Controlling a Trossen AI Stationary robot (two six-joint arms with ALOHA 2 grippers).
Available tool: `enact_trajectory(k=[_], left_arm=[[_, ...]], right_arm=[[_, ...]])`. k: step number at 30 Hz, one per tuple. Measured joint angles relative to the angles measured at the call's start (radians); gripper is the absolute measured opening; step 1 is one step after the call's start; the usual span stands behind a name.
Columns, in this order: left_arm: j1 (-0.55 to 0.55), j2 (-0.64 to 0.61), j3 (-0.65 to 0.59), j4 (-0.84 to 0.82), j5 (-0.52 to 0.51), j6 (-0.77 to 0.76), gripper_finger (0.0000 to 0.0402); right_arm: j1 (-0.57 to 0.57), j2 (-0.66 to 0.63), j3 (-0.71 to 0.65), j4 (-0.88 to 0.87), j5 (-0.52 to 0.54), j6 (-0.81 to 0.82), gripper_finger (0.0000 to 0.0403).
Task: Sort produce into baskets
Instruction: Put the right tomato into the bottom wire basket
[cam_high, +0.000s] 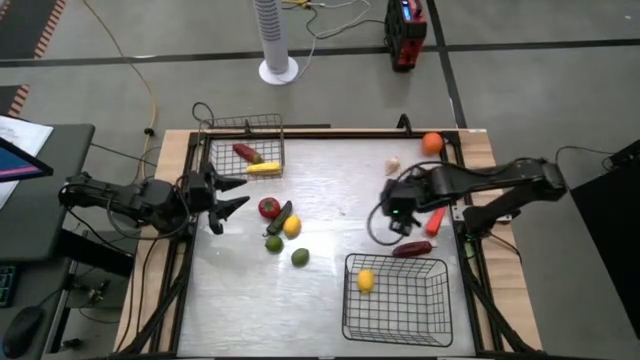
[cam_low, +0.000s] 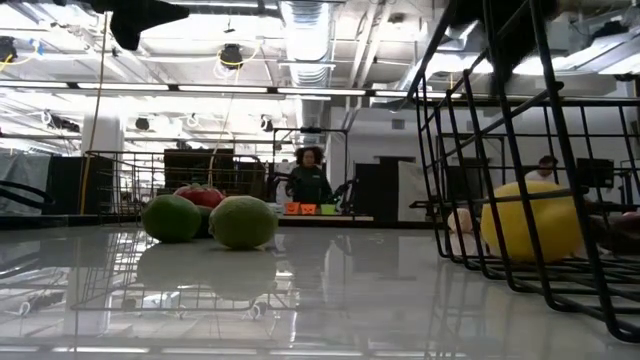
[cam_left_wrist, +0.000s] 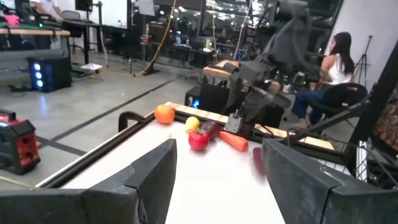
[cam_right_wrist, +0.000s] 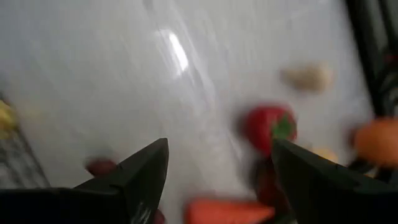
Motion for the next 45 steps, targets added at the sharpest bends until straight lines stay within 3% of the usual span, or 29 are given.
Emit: enact_trajectory(k=[5, 10, 15, 22, 31, 45], left_arm=[[0.0, 0.026, 0.0, 0.014, 0.0, -0.017, 0.0223], [0.0, 0.066, 0.0, 0.041, 0.0, -0.018, 0.0223], [0.0, 0.1, 0.0, 0.077, 0.0, -0.017, 0.0223], [0.0, 0.108, 0.0, 0.081, 0.001, -0.014, 0.0223], [0.0, 0.108, 0.0, 0.081, 0.007, 0.011, 0.0223], [0.0, 0.108, 0.0, 0.077, 0.008, 0.01, 0.0223]], right_arm=[[-0.034, -0.102, -0.216, 0.002, -0.067, 0.158, 0.0311], [-0.072, -0.124, -0.302, 0.004, -0.092, 0.225, 0.0311], [-0.128, -0.115, -0.307, 0.052, -0.031, 0.157, 0.0311], [-0.304, -0.084, -0.306, 0.194, 0.039, -0.008, 0.0316], [-0.479, 0.095, -0.306, 0.24, 0.003, -0.173, 0.0395], [-0.566, 0.263, -0.306, 0.368, -0.046, -0.277, 0.0373]])
